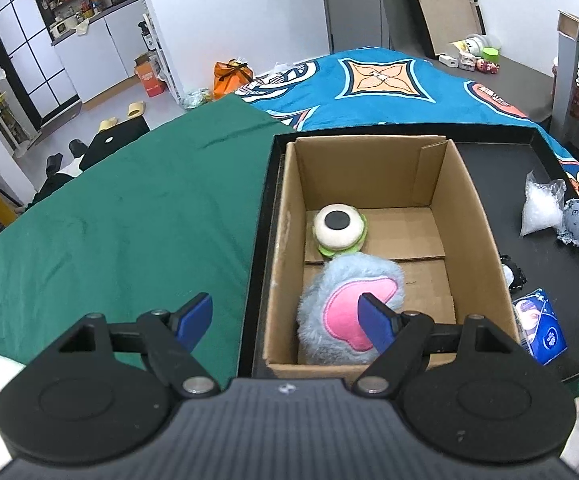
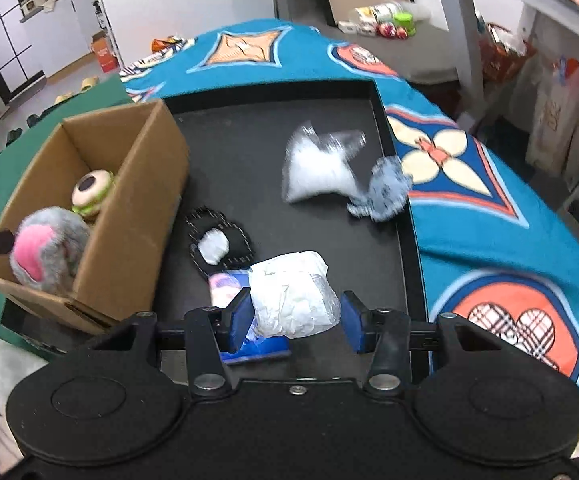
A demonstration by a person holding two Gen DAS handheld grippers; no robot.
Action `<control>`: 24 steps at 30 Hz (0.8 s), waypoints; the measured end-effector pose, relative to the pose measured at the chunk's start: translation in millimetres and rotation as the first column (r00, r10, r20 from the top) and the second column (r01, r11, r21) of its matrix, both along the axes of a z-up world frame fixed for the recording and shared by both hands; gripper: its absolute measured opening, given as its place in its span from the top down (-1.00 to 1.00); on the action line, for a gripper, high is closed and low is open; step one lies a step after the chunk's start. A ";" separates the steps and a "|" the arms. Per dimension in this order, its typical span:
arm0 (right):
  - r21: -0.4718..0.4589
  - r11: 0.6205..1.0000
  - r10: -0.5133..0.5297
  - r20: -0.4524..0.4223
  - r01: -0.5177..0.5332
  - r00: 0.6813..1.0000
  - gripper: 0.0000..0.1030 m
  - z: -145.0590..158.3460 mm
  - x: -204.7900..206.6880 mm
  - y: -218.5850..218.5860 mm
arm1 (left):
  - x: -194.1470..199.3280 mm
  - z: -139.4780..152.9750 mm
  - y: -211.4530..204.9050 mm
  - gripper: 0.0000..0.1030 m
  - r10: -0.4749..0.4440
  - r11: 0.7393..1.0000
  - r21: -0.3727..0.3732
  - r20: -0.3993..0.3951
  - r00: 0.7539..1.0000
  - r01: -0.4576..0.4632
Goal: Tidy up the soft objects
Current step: 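Carry the white cloth bundle with the right tool into the box and release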
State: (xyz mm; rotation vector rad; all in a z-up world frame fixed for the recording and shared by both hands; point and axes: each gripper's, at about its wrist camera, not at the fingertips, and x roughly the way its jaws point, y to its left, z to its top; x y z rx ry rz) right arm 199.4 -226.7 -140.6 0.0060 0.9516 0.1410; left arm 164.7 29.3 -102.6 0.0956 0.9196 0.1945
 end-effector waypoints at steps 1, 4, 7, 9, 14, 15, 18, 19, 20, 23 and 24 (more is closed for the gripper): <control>-0.002 1.000 0.003 0.007 -0.003 1.000 0.10 2.9 0.1 2.5 | -0.1 -0.1 1.3 -0.52 0.002 1.000 -0.004 0.000 1.000 -0.002; 0.001 1.000 0.007 0.023 -0.007 1.000 0.10 10.8 1.1 9.9 | -0.9 -0.5 5.3 -0.52 0.003 1.000 -0.018 0.001 1.000 -0.003; 0.002 1.000 0.015 0.041 -0.015 0.999 0.10 18.0 2.9 17.7 | -1.7 -2.1 9.3 -0.52 0.003 1.000 -0.026 0.001 1.000 -0.003; 0.001 1.000 0.022 0.050 -0.022 0.999 0.10 22.3 4.1 23.5 | -2.2 -3.0 10.8 -0.52 0.000 0.999 -0.033 0.001 1.000 0.000; 0.002 0.999 0.042 0.073 -0.043 0.996 0.10 30.7 6.9 37.6 | -2.4 -4.9 14.8 -0.46 -0.002 0.999 -0.048 0.006 1.000 0.003; 0.001 0.999 0.048 0.078 -0.048 0.996 0.10 32.6 7.3 40.5 | -2.3 -5.5 15.2 -0.46 -0.005 0.999 -0.050 0.007 1.000 0.005; 0.003 0.998 0.066 0.094 -0.066 0.993 0.10 37.9 8.2 50.4 | -3.4 -7.9 15.0 -0.35 -0.017 0.998 -0.056 0.008 1.000 0.018; 0.002 0.997 0.073 0.099 -0.074 0.992 0.10 39.4 8.9 54.0 | -3.2 -8.8 15.3 -0.32 -0.019 0.998 -0.060 0.007 1.000 0.019; -0.001 0.997 0.082 0.105 -0.082 0.991 0.10 40.7 9.5 57.9 | -2.7 -9.9 15.7 -0.25 -0.020 0.998 -0.066 0.006 1.000 0.021; -0.011 0.994 0.111 0.121 -0.111 0.986 0.10 43.3 11.0 68.8 | -1.5 -11.9 16.8 -0.06 -0.025 0.997 -0.078 0.000 1.000 0.025; -0.014 0.993 0.122 0.124 -0.121 0.985 0.10 43.7 11.7 71.8 | -1.6 -12.2 17.1 -0.01 -0.027 0.996 -0.083 0.001 1.000 0.027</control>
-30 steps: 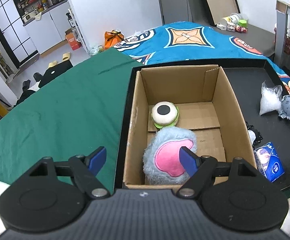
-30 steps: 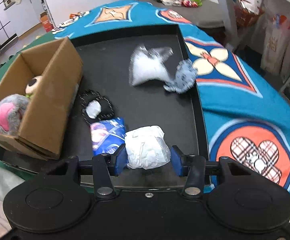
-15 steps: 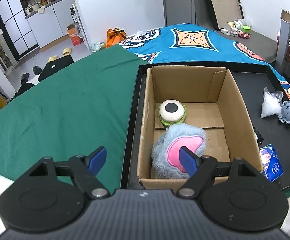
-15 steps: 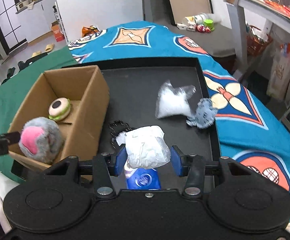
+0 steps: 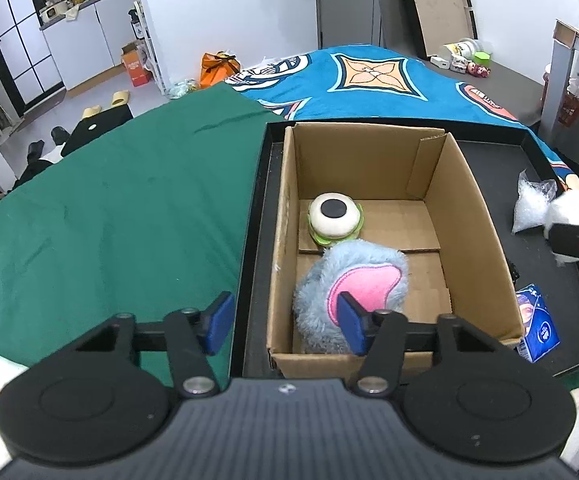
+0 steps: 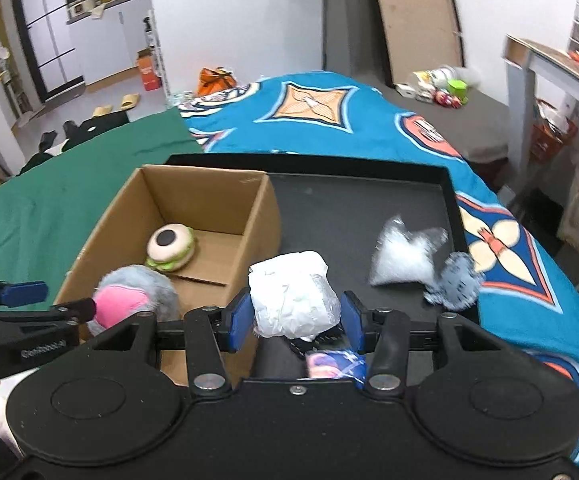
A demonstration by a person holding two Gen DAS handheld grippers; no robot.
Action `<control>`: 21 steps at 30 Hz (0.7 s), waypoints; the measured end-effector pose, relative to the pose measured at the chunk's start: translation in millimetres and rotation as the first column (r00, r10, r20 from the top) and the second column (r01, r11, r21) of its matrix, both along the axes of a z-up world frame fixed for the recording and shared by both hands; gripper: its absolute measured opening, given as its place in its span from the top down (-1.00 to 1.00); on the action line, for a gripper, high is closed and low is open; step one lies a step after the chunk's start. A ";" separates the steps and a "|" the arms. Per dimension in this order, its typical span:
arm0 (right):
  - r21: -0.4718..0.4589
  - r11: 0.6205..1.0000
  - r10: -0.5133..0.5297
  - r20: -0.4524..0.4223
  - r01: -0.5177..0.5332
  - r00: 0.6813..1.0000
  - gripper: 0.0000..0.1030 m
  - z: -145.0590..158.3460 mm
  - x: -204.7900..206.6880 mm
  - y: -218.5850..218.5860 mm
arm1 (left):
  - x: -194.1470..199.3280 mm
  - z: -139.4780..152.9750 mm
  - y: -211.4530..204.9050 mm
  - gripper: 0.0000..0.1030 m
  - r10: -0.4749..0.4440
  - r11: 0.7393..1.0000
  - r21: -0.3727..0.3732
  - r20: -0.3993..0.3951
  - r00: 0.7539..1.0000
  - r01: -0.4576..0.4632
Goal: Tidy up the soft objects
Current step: 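Carry the white cloth bundle with the right tool into the box and release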
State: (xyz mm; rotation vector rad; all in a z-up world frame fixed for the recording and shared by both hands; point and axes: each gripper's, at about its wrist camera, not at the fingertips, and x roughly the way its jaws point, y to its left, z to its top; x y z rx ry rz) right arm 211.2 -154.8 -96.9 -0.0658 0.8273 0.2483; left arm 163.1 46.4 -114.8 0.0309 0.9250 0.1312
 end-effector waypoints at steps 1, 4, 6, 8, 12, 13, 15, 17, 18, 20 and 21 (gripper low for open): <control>-0.003 1.000 0.011 0.005 -0.011 1.000 0.10 0.6 1.0 3.7 | -0.1 -0.4 0.5 0.01 -0.002 1.000 -0.004 0.001 1.000 0.002; -0.010 0.999 0.036 0.023 -0.035 0.999 0.10 2.9 3.0 13.8 | 0.2 -1.8 2.1 0.17 -0.002 1.000 -0.007 0.005 1.000 0.002; -0.010 0.998 0.056 0.036 -0.055 0.998 0.10 4.6 3.7 20.6 | 0.2 -1.6 4.7 0.28 0.002 1.000 -0.018 0.009 1.000 -0.002; -0.013 0.997 0.073 0.044 -0.072 0.996 0.10 5.3 5.7 27.6 | 0.4 -2.3 7.2 0.34 0.003 1.000 -0.029 0.008 1.000 -0.003; -0.024 0.994 0.105 0.055 -0.104 0.993 0.10 5.5 10.0 41.9 | 2.8 -6.7 9.9 0.43 0.000 0.999 -0.046 -0.003 1.000 0.000; -0.030 0.993 0.112 0.058 -0.110 0.992 0.10 5.4 10.8 45.7 | 3.0 -7.0 10.3 0.43 -0.001 0.999 -0.049 -0.002 1.000 0.001; -0.037 0.991 0.130 0.059 -0.128 0.990 0.10 5.0 12.0 52.0 | 3.5 -7.8 10.6 0.44 -0.003 0.999 -0.052 -0.002 1.000 0.003; -0.048 0.989 0.141 0.057 -0.138 0.988 0.10 3.9 14.6 57.2 | 4.0 -9.8 11.4 0.44 -0.003 0.998 -0.059 -0.002 1.000 0.002; -0.052 0.988 0.146 0.056 -0.143 0.988 0.10 3.2 16.3 59.2 | 4.4 -10.9 11.4 0.45 -0.003 0.998 -0.056 -0.004 1.000 0.003; -0.061 0.987 0.152 0.055 -0.149 0.987 0.10 2.7 18.9 63.0 | 5.6 -13.2 12.8 0.48 -0.001 0.999 -0.048 -0.010 1.000 0.001; -0.065 0.986 0.155 0.056 -0.152 0.986 0.10 2.4 19.9 64.8 | 5.9 -13.8 13.6 0.51 0.001 0.999 -0.046 -0.012 1.000 -0.002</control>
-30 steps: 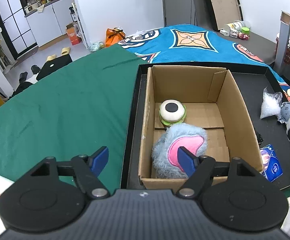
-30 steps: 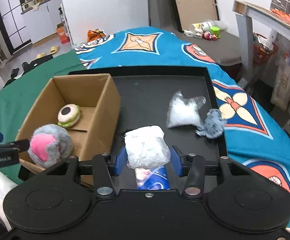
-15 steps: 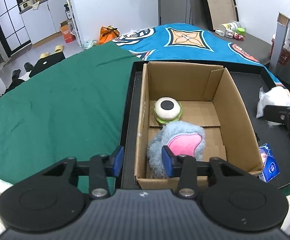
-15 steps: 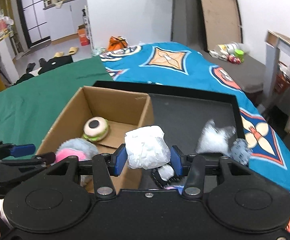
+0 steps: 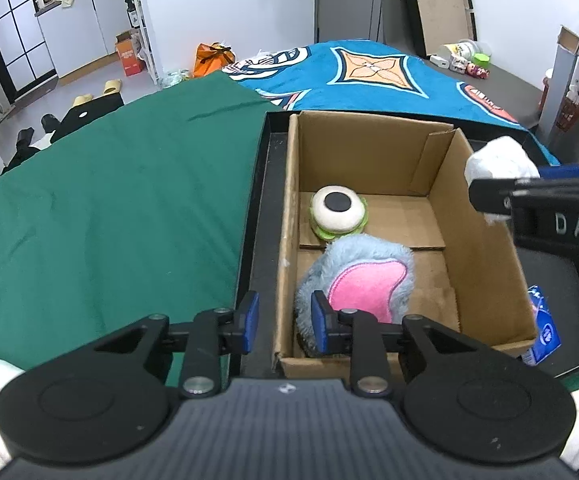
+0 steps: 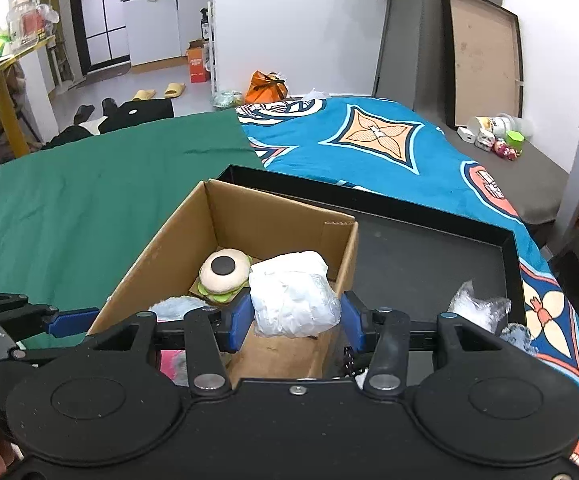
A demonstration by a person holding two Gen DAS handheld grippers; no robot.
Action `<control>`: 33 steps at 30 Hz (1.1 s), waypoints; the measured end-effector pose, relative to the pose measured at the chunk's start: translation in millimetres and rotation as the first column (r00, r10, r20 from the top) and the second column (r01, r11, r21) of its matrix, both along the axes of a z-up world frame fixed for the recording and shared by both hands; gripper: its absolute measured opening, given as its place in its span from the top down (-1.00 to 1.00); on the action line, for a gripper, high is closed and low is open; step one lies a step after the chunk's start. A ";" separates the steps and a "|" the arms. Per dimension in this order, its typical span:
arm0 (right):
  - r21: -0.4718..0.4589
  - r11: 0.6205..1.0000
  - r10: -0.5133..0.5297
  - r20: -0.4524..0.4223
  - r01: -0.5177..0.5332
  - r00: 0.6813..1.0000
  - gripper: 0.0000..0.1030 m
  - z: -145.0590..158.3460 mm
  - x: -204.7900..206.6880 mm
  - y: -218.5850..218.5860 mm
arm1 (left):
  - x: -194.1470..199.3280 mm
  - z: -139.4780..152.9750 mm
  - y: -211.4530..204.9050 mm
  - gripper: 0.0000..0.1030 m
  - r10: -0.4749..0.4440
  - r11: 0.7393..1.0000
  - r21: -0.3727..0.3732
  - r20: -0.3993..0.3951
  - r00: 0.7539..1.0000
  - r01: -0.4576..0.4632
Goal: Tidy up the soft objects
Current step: 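Carry the white cloth bundle with the right tool into the box and release, then move the right tool to the blue Vinda tissue pack and grasp it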
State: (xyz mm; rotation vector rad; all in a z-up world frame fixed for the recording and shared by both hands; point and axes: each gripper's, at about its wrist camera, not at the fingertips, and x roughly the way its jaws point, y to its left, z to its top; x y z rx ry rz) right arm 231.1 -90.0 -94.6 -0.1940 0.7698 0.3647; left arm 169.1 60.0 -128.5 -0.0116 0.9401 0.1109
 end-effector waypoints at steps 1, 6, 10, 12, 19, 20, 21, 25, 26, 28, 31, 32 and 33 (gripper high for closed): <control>-0.006 1.000 0.004 0.002 -0.004 1.000 0.10 -0.2 1.3 1.8 | 0.4 -0.4 1.4 0.52 0.002 1.000 0.000 -0.002 1.000 -0.002; -0.026 0.999 0.024 0.009 -0.024 1.000 0.09 -1.6 7.1 10.4 | 0.6 -0.8 11.3 0.63 0.019 1.000 -0.024 -0.006 1.000 -0.019; -0.038 0.999 0.035 0.015 -0.034 0.999 0.09 -3.0 10.8 15.5 | -0.5 2.3 18.0 0.63 0.047 0.999 -0.020 0.006 0.999 -0.046; -0.035 0.999 0.041 0.020 -0.040 0.999 0.09 -2.3 11.7 17.2 | -0.6 3.3 21.2 0.63 0.056 0.998 -0.034 0.009 0.998 -0.056; -0.045 0.997 0.071 0.053 -0.069 0.996 -0.09 1.6 14.8 26.0 | 0.1 2.4 16.3 0.63 0.017 0.998 -0.058 -0.004 1.000 -0.017; -0.068 0.995 0.071 0.057 -0.067 0.996 -0.29 1.6 15.9 27.9 | -0.3 2.3 15.6 0.63 0.014 0.998 -0.060 -0.007 1.000 -0.014; -0.087 0.994 0.068 0.070 -0.062 0.995 -0.32 1.6 14.6 27.7 | -0.5 2.1 15.2 0.63 0.007 0.998 -0.064 -0.010 1.000 -0.008; -0.099 0.994 0.053 0.062 -0.047 0.997 -0.32 -0.9 12.3 20.1 | -0.3 2.1 14.9 0.63 -0.003 0.997 -0.075 -0.018 1.000 0.001; -0.093 0.995 0.045 0.052 -0.040 0.998 -0.32 -2.1 11.6 16.0 | -0.3 2.4 14.3 0.63 -0.004 0.997 -0.074 -0.018 1.000 0.003; -0.094 0.995 0.031 0.040 -0.027 0.999 -0.32 -4.4 8.7 8.7 | -0.6 2.6 12.8 0.62 -0.005 0.998 -0.069 -0.021 1.000 0.004; -0.089 0.996 0.007 0.022 -0.005 1.000 -0.32 -7.8 3.1 -3.2 | -0.7 2.4 10.5 0.62 -0.007 0.998 -0.061 -0.026 1.000 0.005; -0.086 0.996 0.001 0.017 0.001 1.000 -0.32 -8.7 1.5 -7.1 | -1.4 2.8 9.3 0.61 -0.010 0.999 -0.054 -0.025 1.000 0.009; -0.085 0.996 -0.004 0.011 0.005 1.000 -0.32 -9.4 1.0 -10.5 | -1.2 3.3 7.4 0.61 -0.015 0.999 -0.048 -0.025 1.000 0.014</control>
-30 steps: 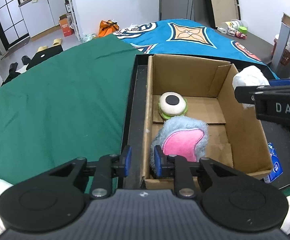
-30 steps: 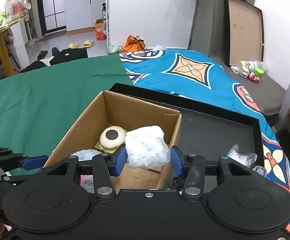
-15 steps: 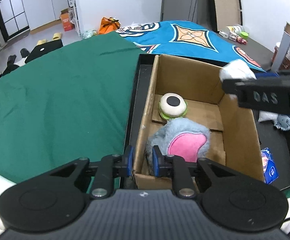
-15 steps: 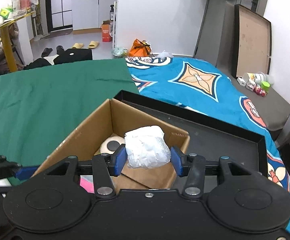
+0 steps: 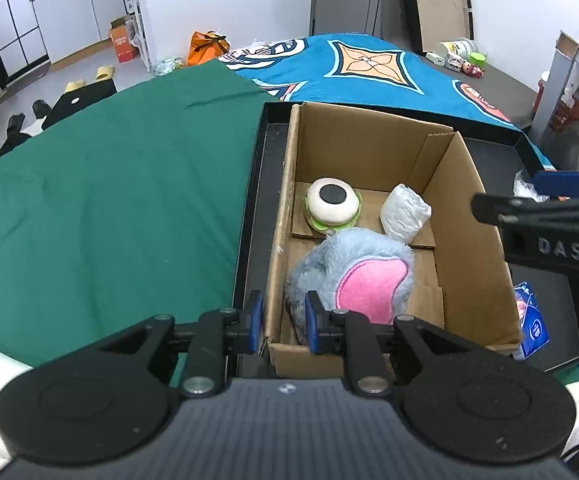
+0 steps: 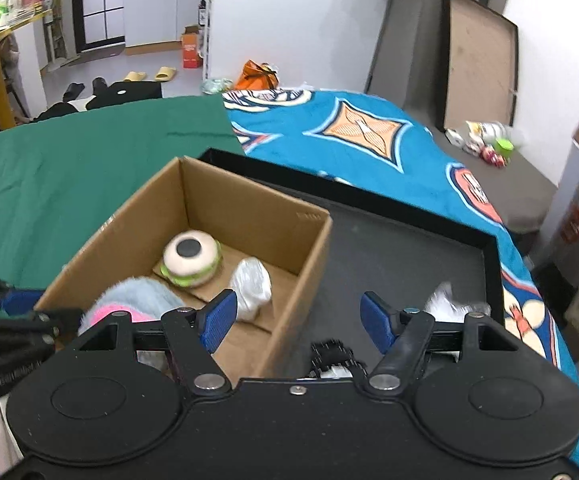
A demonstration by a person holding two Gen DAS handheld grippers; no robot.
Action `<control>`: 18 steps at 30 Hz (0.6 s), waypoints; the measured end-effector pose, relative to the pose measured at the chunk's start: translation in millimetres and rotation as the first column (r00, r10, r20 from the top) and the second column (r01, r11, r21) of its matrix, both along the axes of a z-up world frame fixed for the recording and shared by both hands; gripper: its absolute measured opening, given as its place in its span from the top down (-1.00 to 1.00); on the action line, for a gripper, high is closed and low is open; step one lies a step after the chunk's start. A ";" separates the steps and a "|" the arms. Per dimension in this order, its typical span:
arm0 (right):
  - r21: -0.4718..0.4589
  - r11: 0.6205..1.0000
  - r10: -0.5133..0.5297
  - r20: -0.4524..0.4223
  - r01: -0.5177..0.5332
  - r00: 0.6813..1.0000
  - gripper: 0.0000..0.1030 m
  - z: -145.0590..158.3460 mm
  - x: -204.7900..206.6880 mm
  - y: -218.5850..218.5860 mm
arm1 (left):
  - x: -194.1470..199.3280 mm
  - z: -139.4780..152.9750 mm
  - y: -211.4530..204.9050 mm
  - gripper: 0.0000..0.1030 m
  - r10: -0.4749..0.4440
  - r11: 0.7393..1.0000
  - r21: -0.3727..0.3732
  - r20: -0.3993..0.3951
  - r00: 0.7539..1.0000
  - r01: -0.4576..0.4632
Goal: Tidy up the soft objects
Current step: 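Move the right tool to the blue Vinda tissue pack and grasp it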
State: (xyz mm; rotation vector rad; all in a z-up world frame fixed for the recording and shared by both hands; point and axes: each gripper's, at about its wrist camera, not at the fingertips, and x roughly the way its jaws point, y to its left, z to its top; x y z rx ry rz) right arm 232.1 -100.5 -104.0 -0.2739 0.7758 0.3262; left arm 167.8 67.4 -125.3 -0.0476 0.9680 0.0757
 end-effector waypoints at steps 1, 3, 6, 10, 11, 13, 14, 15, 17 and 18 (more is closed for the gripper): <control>0.000 1.000 -0.006 -0.005 0.006 1.000 -0.32 -0.4 -1.3 -4.1 | -0.4 0.4 -1.3 0.60 -0.002 1.000 0.005 0.000 1.000 0.002; 0.008 1.000 -0.017 -0.013 0.018 1.000 -0.32 -0.5 -2.9 -13.7 | 0.2 1.3 -3.2 0.55 0.000 1.000 0.010 0.000 1.000 0.000; 0.011 0.999 -0.037 -0.023 0.037 0.999 -0.32 -1.4 -4.8 -28.4 | 0.0 3.2 -4.7 0.53 0.009 1.000 0.016 0.000 1.000 -0.009; 0.026 0.997 -0.066 -0.038 0.067 0.997 -0.32 -2.2 -6.3 -46.2 | -1.0 6.9 -5.4 0.35 0.027 0.999 0.019 0.008 1.000 -0.028; 0.030 0.997 -0.070 -0.043 0.072 0.997 -0.32 -3.1 -6.7 -50.4 | -1.1 8.4 -5.8 0.32 0.033 0.999 0.022 0.012 0.999 -0.033; 0.040 0.996 -0.079 -0.055 0.081 0.995 -0.32 -5.4 -8.0 -56.9 | -1.6 11.2 -6.8 0.28 0.040 0.999 0.025 0.021 0.999 -0.041; 0.048 0.995 -0.083 -0.062 0.086 0.995 -0.33 -6.9 -9.0 -59.8 | -1.7 12.6 -8.1 0.23 0.044 0.999 0.027 0.025 0.999 -0.045; 0.055 0.994 -0.086 -0.069 0.089 0.994 -0.33 -8.3 -9.5 -62.7 | -2.0 14.0 -9.1 0.11 0.046 0.999 0.028 0.030 0.998 -0.047; 0.066 0.993 -0.089 -0.084 0.095 0.992 -0.34 -11.9 -11.5 -68.0 | -2.0 16.6 -11.4 -0.08 0.047 0.998 0.033 0.038 0.998 -0.049; 0.070 0.993 -0.090 -0.090 0.097 0.992 -0.34 -13.9 -13.0 -70.4 | -1.5 17.7 -12.8 -0.18 0.049 0.998 0.039 0.038 0.998 -0.051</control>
